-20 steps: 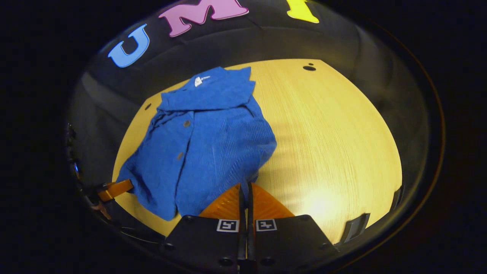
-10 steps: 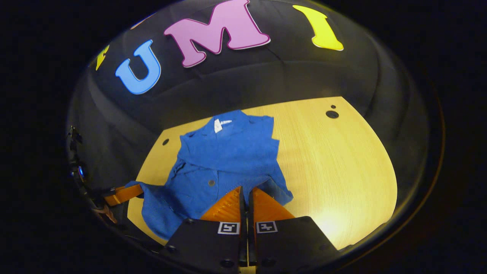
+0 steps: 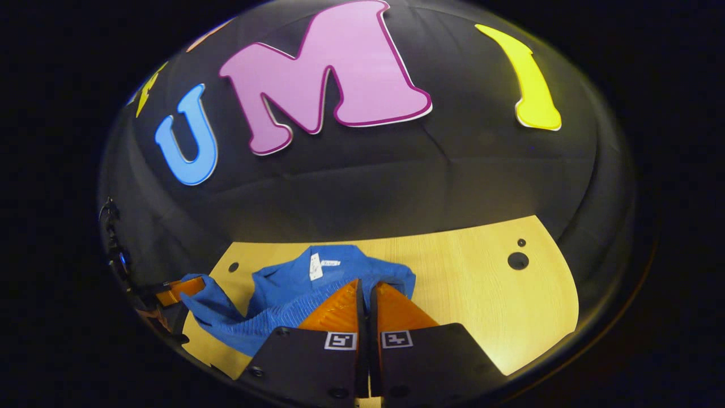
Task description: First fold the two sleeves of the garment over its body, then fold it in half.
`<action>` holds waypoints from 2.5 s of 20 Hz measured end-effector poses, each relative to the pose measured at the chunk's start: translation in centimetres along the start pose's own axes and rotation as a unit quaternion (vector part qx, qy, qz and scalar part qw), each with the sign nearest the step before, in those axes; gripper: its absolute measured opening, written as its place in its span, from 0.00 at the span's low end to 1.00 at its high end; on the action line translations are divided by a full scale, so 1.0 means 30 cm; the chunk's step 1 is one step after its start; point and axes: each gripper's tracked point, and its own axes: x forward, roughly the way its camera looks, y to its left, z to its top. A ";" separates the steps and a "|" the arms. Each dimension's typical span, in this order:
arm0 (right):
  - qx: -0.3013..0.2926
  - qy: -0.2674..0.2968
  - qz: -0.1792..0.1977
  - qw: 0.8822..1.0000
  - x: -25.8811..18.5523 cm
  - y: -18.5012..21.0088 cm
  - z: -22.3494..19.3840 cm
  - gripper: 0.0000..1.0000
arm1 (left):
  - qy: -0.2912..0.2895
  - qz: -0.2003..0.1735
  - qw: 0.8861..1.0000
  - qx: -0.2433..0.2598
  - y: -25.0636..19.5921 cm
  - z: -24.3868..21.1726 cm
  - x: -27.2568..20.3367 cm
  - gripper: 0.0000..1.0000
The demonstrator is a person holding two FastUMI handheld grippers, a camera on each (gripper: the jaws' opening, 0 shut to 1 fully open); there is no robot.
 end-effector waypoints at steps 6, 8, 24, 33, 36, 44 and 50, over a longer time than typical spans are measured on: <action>0.015 -0.021 -0.053 0.998 0.406 -0.153 0.011 0.00 | -0.062 0.007 0.998 -0.030 0.065 0.024 0.482 0.00; 0.041 0.008 -0.056 0.998 0.498 -0.185 -0.080 0.45 | -0.060 0.009 0.997 -0.050 0.066 -0.030 0.564 0.50; -0.053 -0.107 -0.095 0.988 0.051 -0.132 0.002 0.99 | -0.103 0.005 0.994 -0.046 -0.013 0.076 0.110 0.84; -0.084 -0.193 -0.094 0.973 -0.413 0.076 0.037 0.98 | -0.174 -0.010 0.984 -0.032 -0.001 0.094 -0.386 0.87; -0.077 -0.216 -0.083 0.970 -0.610 0.154 -0.013 0.98 | -0.206 0.012 0.978 -0.014 0.024 0.046 -0.561 0.84; -0.116 -0.266 -0.023 0.957 -1.049 0.352 -0.246 0.96 | -0.257 -0.034 0.966 -0.006 -0.100 -0.211 -1.117 0.82; -0.147 -0.226 0.001 0.963 -1.211 0.474 -0.455 0.97 | -0.264 -0.026 0.962 0.057 -0.165 -0.335 -1.292 0.82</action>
